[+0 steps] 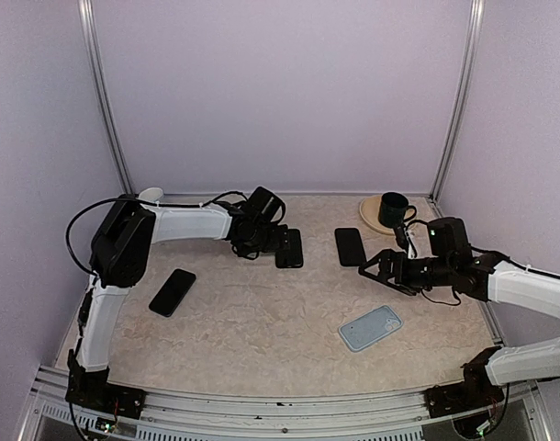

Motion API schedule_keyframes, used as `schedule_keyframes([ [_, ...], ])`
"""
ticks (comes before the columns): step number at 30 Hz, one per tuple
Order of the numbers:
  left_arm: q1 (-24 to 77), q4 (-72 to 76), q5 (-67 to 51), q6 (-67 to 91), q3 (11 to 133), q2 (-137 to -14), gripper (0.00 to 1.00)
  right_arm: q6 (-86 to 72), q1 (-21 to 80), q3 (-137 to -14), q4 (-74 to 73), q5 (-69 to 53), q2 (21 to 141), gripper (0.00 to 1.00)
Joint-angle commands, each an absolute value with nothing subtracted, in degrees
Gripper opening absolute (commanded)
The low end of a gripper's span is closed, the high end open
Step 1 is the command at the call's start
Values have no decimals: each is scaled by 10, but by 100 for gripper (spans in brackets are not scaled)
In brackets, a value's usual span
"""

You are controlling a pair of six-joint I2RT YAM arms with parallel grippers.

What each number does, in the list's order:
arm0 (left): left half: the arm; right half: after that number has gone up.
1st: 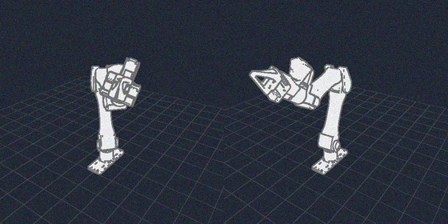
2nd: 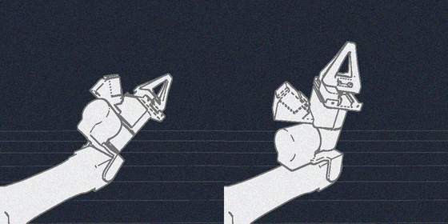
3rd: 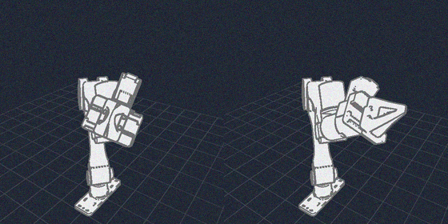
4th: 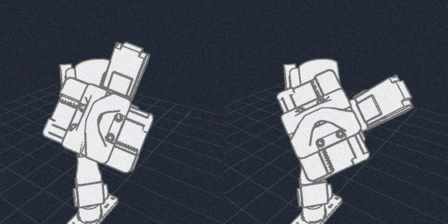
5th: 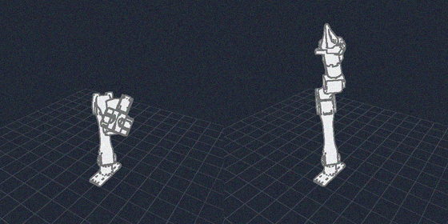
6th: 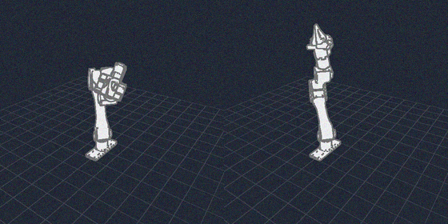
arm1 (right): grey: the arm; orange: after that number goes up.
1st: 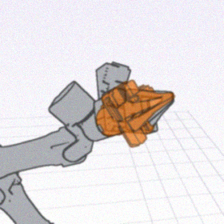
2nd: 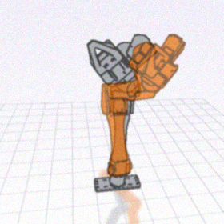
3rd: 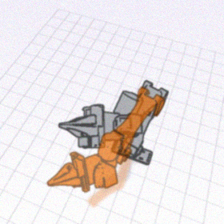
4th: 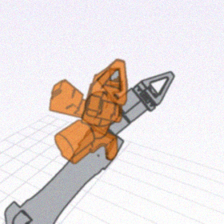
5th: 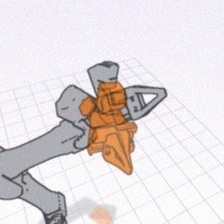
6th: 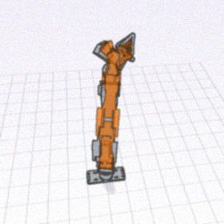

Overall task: Put the phone into the phone case
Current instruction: Move the phone case to the center of the board.

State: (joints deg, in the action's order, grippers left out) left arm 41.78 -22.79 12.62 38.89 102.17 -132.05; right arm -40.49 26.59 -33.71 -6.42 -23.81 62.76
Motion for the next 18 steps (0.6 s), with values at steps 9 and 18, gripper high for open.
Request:
schedule_keyframes([
  [9, 419, -202, 201, 362, 765, -1085, 99, -389, 232, -314, -125, -140, 646, 97],
  [18, 430, -207, 217, 363, 627, -953, 99, -404, 223, -297, -135, -86, 686, 81],
])
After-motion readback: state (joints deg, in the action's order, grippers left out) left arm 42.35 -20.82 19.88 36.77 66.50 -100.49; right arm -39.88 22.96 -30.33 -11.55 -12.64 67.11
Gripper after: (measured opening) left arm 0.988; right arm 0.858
